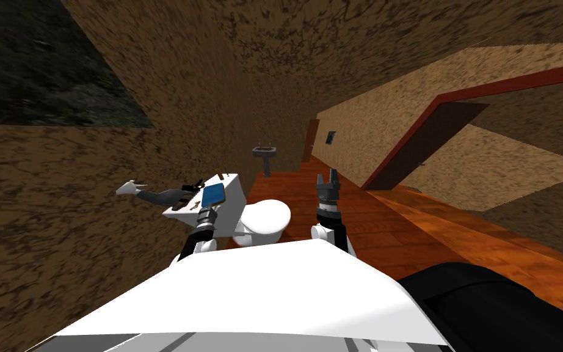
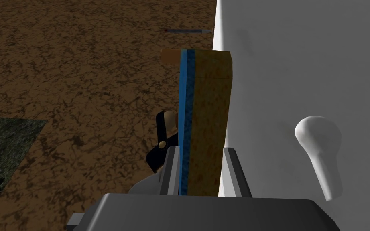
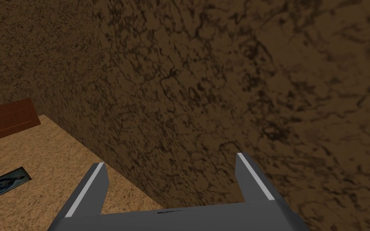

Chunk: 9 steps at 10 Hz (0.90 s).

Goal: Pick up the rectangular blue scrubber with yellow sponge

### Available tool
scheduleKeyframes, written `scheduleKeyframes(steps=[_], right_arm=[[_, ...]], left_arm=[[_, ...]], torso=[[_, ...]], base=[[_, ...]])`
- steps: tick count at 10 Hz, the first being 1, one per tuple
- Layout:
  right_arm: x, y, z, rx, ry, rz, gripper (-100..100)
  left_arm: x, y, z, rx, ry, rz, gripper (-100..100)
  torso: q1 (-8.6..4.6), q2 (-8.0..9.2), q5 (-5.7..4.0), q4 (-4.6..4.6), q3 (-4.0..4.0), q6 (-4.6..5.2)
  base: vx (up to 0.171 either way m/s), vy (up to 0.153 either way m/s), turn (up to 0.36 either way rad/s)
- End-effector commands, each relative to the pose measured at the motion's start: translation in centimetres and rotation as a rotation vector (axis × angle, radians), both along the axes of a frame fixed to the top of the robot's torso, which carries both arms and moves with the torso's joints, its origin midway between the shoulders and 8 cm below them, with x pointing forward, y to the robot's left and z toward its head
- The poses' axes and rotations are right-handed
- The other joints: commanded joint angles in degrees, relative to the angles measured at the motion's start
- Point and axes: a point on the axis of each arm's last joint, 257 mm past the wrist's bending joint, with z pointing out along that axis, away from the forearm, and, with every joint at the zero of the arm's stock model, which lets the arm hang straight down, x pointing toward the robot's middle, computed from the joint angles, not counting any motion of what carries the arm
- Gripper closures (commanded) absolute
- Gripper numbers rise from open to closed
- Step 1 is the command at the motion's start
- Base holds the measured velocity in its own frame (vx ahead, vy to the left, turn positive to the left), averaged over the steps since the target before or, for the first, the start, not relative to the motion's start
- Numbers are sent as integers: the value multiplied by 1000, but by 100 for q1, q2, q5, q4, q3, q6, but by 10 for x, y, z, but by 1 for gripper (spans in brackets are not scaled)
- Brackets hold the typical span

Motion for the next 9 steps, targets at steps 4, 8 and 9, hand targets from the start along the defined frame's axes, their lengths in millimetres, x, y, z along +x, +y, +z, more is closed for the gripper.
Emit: scheduleKeyframes(steps=[4,8,9], right_arm=[[0,0,0,0,0,0,0],[0,0,0,0,0,0,0],[0,0,0,0,0,0,0]], left_arm=[[-26,6,14,8,0,40,100],[-42,12,30,32,-8,50,100],[-42,12,32,35,-11,51,0]], torso=[[-28,25,-10,12,18,4],[-28,28,-18,20,23,2],[-32,31,-16,19,24,4]], base=[[16,14,-41],[28,20,-19],[0,0,0]])
